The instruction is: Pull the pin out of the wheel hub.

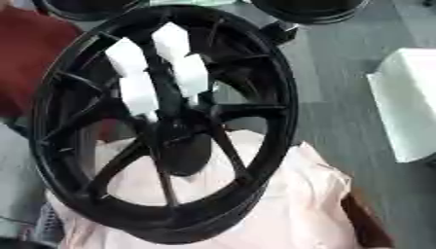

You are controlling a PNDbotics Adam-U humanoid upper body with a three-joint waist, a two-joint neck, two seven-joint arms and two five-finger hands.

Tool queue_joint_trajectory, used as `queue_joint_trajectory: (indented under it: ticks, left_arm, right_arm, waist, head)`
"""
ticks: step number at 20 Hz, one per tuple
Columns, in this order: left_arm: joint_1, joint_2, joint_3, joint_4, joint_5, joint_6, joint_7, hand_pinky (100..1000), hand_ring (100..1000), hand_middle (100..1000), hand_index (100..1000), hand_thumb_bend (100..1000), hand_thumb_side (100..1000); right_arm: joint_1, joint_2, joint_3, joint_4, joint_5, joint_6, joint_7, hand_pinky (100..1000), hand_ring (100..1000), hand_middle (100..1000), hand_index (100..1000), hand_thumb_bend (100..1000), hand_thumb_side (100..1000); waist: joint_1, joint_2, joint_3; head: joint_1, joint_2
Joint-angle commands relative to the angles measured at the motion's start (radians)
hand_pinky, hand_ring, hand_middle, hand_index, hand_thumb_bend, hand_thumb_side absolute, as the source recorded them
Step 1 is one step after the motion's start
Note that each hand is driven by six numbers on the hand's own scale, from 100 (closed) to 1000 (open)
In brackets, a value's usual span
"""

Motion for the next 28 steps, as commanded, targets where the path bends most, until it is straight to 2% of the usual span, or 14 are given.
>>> queue_joint_trajectory:
  ticks: [1,4,8,10,16,17,18,23,28]
  left_arm:
    - [-0.007,0.057,0.002,-0.031,0.005,-0.001,0.0,810,855,861,854,597,771]
    - [0.002,0.063,-0.001,-0.042,0.001,0.003,-0.001,810,855,861,851,595,760]
    - [0.012,0.073,-0.001,-0.049,-0.018,0.012,0.003,810,855,861,849,585,760]
    - [0.014,0.078,0.0,-0.053,-0.02,0.013,0.003,811,856,861,849,582,760]
    - [0.013,0.082,-0.001,-0.067,-0.022,0.02,0.0,811,856,860,847,577,758]
    - [0.013,0.083,-0.002,-0.07,-0.022,0.021,0.0,811,856,861,847,576,759]
    - [0.013,0.085,-0.002,-0.072,-0.022,0.021,-0.001,811,857,861,847,575,759]
    - [0.013,0.095,-0.006,-0.083,-0.024,0.023,-0.006,811,857,860,847,572,758]
    - [0.008,0.104,-0.011,-0.094,-0.024,0.027,-0.012,812,857,860,847,568,757]
  right_arm:
    - [-0.019,-0.045,0.002,-0.034,0.005,0.005,0.007,875,795,774,853,100,582]
    - [-0.02,-0.058,0.014,-0.046,0.031,0.032,0.005,874,797,763,846,128,536]
    - [-0.036,-0.077,0.044,-0.094,0.091,0.081,0.047,878,811,772,853,119,545]
    - [-0.044,-0.091,0.076,-0.131,0.122,0.096,0.078,876,811,766,852,123,540]
    - [-0.054,-0.154,0.219,-0.288,0.225,0.083,0.18,873,829,776,843,112,567]
    - [-0.057,-0.162,0.245,-0.316,0.243,0.082,0.197,873,831,775,842,159,559]
    - [-0.058,-0.17,0.265,-0.342,0.259,0.085,0.214,872,832,778,842,116,566]
    - [-0.044,-0.221,0.378,-0.445,0.343,0.1,0.298,871,841,790,841,133,571]
    - [-0.026,-0.257,0.462,-0.512,0.428,0.062,0.383,874,858,803,841,184,545]
  waist:
    - [0.002,-0.018,0.001]
    - [0.003,-0.012,-0.001]
    - [0.006,-0.003,-0.004]
    - [0.005,0.002,-0.005]
    - [0.003,0.019,0.001]
    - [0.002,0.021,0.002]
    - [0.001,0.023,0.003]
    - [-0.008,0.03,0.011]
    - [-0.023,0.039,0.02]
  head:
    - [0.001,0.006]
    - [0.003,0.013]
    - [0.008,0.016]
    - [0.009,0.013]
    - [0.006,-0.002]
    - [0.007,-0.003]
    - [0.007,-0.004]
    - [0.013,-0.011]
    - [0.01,-0.028]
